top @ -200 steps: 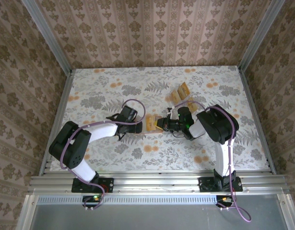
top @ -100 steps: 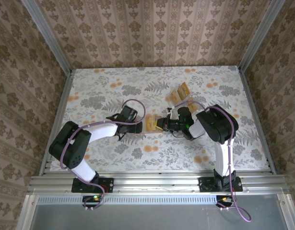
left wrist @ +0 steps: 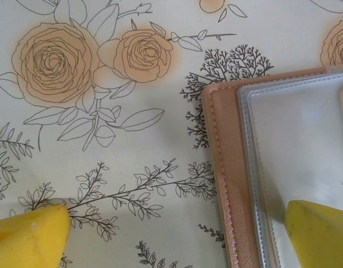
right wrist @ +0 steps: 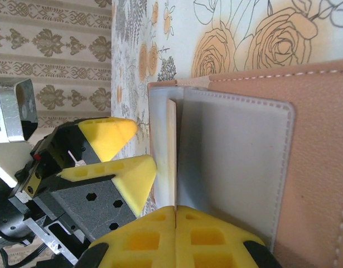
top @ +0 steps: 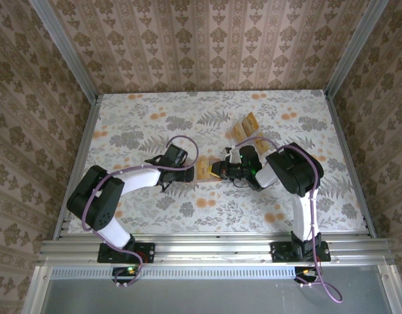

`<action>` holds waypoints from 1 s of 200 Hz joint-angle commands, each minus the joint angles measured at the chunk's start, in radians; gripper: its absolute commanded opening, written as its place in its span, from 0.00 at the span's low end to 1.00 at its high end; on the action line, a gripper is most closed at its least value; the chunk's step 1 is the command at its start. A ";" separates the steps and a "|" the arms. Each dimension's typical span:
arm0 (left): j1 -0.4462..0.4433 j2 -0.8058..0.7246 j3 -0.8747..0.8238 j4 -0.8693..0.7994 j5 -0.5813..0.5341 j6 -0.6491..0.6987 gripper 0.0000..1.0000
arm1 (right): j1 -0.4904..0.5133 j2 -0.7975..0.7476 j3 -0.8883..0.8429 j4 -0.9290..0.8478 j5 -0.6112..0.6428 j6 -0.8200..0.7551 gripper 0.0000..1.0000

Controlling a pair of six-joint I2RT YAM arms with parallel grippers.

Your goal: Put the credit cards into the card holder

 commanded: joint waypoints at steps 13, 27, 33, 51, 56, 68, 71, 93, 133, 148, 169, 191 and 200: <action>-0.008 0.016 -0.021 -0.061 -0.013 -0.005 1.00 | 0.015 0.037 0.000 -0.115 0.027 -0.035 0.00; -0.008 0.015 -0.021 -0.062 -0.012 -0.005 1.00 | 0.015 0.035 0.006 -0.124 0.028 -0.038 0.02; -0.007 0.015 -0.022 -0.063 -0.013 -0.005 1.00 | 0.015 0.032 0.006 -0.125 0.029 -0.038 0.04; -0.007 0.014 -0.019 -0.064 -0.014 -0.005 1.00 | 0.015 0.026 0.008 -0.137 0.030 -0.044 0.13; -0.008 0.014 -0.019 -0.063 -0.014 -0.004 1.00 | 0.016 0.023 0.010 -0.145 0.032 -0.047 0.16; -0.009 0.014 -0.019 -0.063 -0.013 -0.004 1.00 | 0.015 0.009 0.012 -0.171 0.037 -0.059 0.20; -0.008 0.014 -0.018 -0.065 -0.013 -0.004 1.00 | 0.015 0.005 0.014 -0.178 0.037 -0.063 0.22; -0.008 0.014 -0.018 -0.064 -0.014 -0.004 1.00 | 0.014 -0.033 0.026 -0.258 0.057 -0.101 0.35; -0.007 0.010 -0.019 -0.064 -0.014 -0.002 1.00 | 0.014 -0.099 0.074 -0.468 0.099 -0.196 0.56; -0.007 0.011 -0.018 -0.064 -0.014 -0.001 1.00 | 0.014 -0.121 0.093 -0.545 0.115 -0.229 0.60; -0.007 0.009 -0.019 -0.063 -0.012 0.000 1.00 | 0.015 -0.147 0.122 -0.634 0.136 -0.270 0.66; -0.007 0.008 -0.022 -0.058 -0.011 -0.001 1.00 | 0.015 -0.169 0.146 -0.691 0.146 -0.296 0.67; -0.007 0.009 -0.022 -0.057 -0.010 0.000 1.00 | 0.016 -0.177 0.154 -0.708 0.150 -0.303 0.67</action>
